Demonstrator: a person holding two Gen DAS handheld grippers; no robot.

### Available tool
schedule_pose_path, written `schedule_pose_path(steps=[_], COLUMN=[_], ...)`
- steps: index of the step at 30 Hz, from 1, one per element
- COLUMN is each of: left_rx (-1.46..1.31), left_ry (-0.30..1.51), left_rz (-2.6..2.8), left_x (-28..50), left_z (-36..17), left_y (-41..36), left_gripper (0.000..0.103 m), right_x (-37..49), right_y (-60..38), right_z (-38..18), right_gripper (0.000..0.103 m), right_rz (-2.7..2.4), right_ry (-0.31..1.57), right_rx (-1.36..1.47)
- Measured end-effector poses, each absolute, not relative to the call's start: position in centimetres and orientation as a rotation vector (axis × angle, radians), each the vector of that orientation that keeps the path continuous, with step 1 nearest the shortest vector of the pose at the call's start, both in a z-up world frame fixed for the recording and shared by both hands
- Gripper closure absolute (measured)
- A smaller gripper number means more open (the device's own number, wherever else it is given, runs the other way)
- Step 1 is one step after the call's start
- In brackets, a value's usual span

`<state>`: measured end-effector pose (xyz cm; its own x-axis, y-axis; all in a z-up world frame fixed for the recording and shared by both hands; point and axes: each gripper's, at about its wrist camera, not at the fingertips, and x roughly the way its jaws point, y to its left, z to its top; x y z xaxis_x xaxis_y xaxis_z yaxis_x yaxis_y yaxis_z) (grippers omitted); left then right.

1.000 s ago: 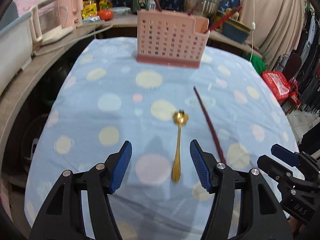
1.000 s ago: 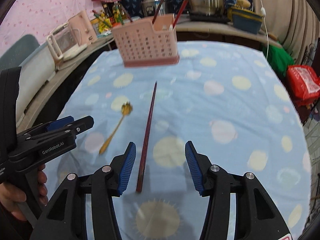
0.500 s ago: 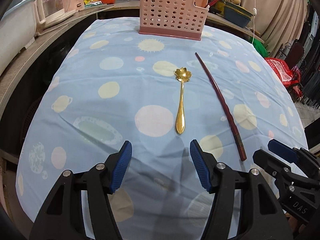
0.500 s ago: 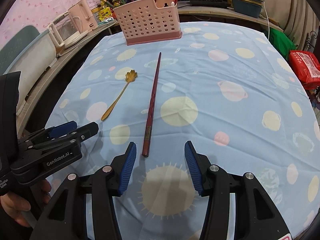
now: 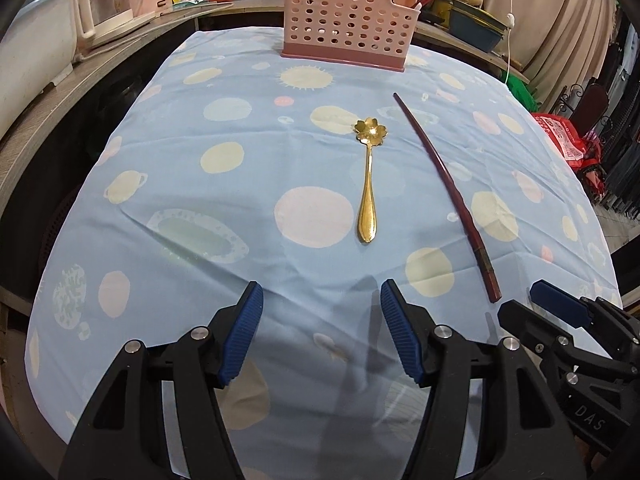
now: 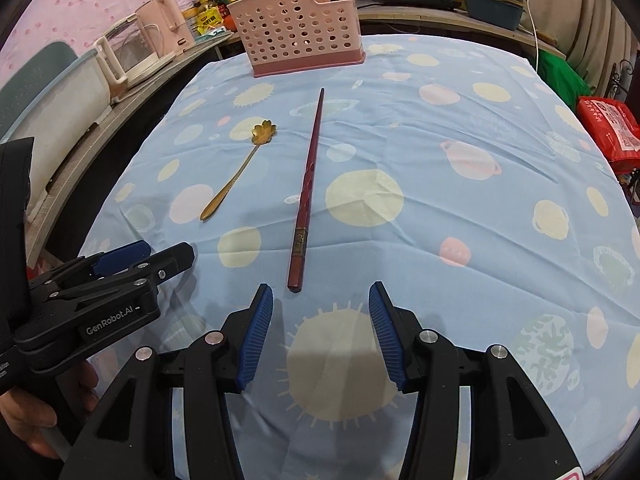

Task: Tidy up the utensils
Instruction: 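Move both open tools back over the gold spoon and last red chopstick, then close the right tool on the dark-red chopstick while the left tool grasps the gold spoon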

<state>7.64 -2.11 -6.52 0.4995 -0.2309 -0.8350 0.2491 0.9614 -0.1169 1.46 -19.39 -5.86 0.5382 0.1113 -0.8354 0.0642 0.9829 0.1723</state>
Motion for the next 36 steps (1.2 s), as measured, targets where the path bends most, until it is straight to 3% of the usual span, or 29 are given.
schedule_pose_path(steps=[3,10,18,25,36], left_rx=[0.019,0.023,-0.005,-0.038,-0.003], left_ry=[1.006,1.007,1.017,1.021,1.008], left_rz=[-0.292,-0.29,-0.298,-0.331,-0.342], left_x=[7.7,7.8,8.6,10.0,11.4], left_z=[-6.6,-6.6,-6.4,-5.9,-6.5], left_y=[-2.1,-2.2,-2.3,-3.2,-4.6], left_gripper=[0.043,0.042,0.042,0.044,0.078], right_x=[1.8,3.1,4.1,3.9,3.8], right_y=[-19.1,-18.3,-18.3,-19.7,-20.0], right_z=[-6.1,-6.4,-6.6,-6.5,-6.5], right_gripper=[0.055,0.066,0.096,0.096,0.096], right_rz=[0.029,0.03,0.015,0.017,0.017], right_ry=[1.004,0.996,0.99,1.005,1.01], right_rx=[0.182,0.144,0.111,0.181,0.204])
